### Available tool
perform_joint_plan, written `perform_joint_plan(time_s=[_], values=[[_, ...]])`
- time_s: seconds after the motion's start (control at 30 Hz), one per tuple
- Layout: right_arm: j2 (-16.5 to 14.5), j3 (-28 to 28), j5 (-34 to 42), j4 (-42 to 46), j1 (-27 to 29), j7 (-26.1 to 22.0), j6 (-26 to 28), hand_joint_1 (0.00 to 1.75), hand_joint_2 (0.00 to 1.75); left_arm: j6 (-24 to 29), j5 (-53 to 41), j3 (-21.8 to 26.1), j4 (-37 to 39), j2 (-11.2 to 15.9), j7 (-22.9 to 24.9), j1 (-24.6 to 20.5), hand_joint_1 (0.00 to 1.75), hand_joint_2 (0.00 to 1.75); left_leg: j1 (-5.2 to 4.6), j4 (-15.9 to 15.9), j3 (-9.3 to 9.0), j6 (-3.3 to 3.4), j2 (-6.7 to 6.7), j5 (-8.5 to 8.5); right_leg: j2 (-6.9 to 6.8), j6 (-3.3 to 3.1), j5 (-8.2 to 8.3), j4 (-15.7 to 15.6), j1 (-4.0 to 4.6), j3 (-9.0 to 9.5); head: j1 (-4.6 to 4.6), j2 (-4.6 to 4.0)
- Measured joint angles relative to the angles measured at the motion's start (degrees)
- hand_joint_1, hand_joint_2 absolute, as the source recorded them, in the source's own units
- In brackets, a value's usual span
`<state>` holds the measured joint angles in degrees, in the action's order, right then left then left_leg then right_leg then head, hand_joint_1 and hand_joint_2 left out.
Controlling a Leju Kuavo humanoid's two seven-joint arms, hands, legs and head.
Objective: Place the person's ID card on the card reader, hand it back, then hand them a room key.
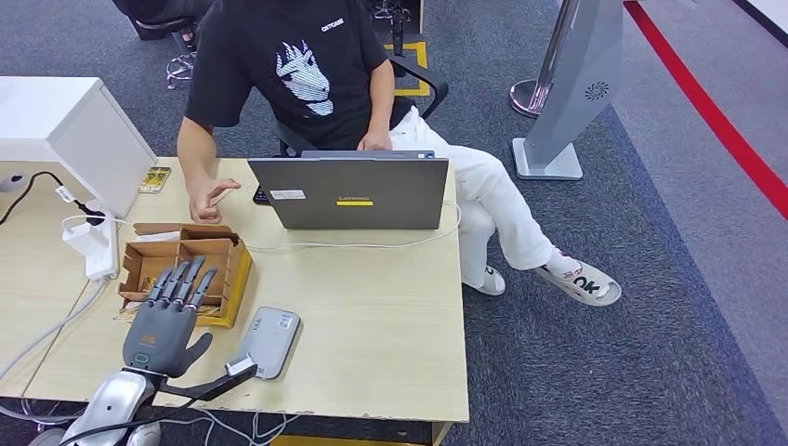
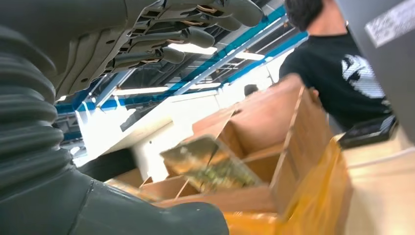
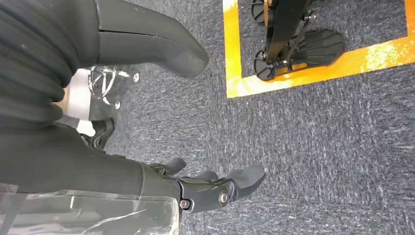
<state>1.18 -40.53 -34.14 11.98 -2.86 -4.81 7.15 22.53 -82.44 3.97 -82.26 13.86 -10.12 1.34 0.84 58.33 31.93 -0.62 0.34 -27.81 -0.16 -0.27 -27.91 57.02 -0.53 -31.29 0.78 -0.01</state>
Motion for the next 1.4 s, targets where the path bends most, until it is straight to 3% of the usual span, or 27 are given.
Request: perform_joint_plan(time_s=[0.3,0.33,0.43,0.47,0.87,1.13,1.4], values=[[-0.23,-1.83,-1.44,0.00,-0.07,0.00,0.17,0.00,1.75,2.07,-1.14,1.43,2.04,0.50,0.87,0.37,0.04,1.75,-0.02,0.00,0.02,0.00,-0.01,0.00,-0.01,0.00,0.00,0.00,0.00,0.00,0.00,0.01],[-0.26,-1.96,-1.54,0.00,-0.07,0.00,0.13,0.00,1.75,2.08,-1.14,1.61,2.21,0.50,0.87,0.38,0.25,1.75,-0.02,0.00,0.02,0.00,-0.01,0.00,-0.01,0.00,0.00,0.00,0.00,0.00,0.00,0.01],[-0.30,-2.24,-1.81,0.01,-0.08,0.01,0.03,0.00,1.75,2.08,-1.17,2.11,2.72,0.50,0.92,0.40,1.47,1.75,-0.01,0.00,0.02,0.00,-0.01,0.00,-0.01,0.00,0.00,0.00,0.00,0.00,0.00,0.00],[-0.30,-2.32,-1.88,0.01,-0.09,0.01,0.01,0.00,1.75,2.08,-1.25,2.25,2.90,0.50,1.03,0.39,1.70,1.75,-0.01,0.00,0.02,0.00,-0.01,0.00,-0.01,0.00,0.00,0.00,0.00,0.00,0.01,0.00],[-0.46,-3.17,-3.16,0.02,-0.17,0.01,0.22,0.00,1.75,2.75,-4.71,4.18,6.13,0.29,3.69,-1.48,1.75,1.75,-0.01,0.00,0.01,0.00,-0.01,0.00,-0.01,0.00,0.00,0.00,0.00,0.00,-0.01,0.00],[-0.62,-4.13,-5.95,0.03,-0.36,0.00,0.03,0.00,1.75,6.73,-7.34,4.49,9.32,1.47,11.36,-4.37,1.75,1.75,0.00,0.00,0.00,-0.01,0.00,0.01,0.00,0.00,0.00,0.00,0.00,-0.03,0.00,-0.01],[-0.63,-5.38,-8.10,0.05,-0.62,-0.06,-1.16,0.00,1.75,5.44,-7.39,3.16,6.15,2.73,10.64,-8.81,1.75,1.75,0.00,0.01,0.00,-0.01,0.00,0.04,0.00,-0.01,0.02,0.00,0.00,-0.03,0.00,0.00]])
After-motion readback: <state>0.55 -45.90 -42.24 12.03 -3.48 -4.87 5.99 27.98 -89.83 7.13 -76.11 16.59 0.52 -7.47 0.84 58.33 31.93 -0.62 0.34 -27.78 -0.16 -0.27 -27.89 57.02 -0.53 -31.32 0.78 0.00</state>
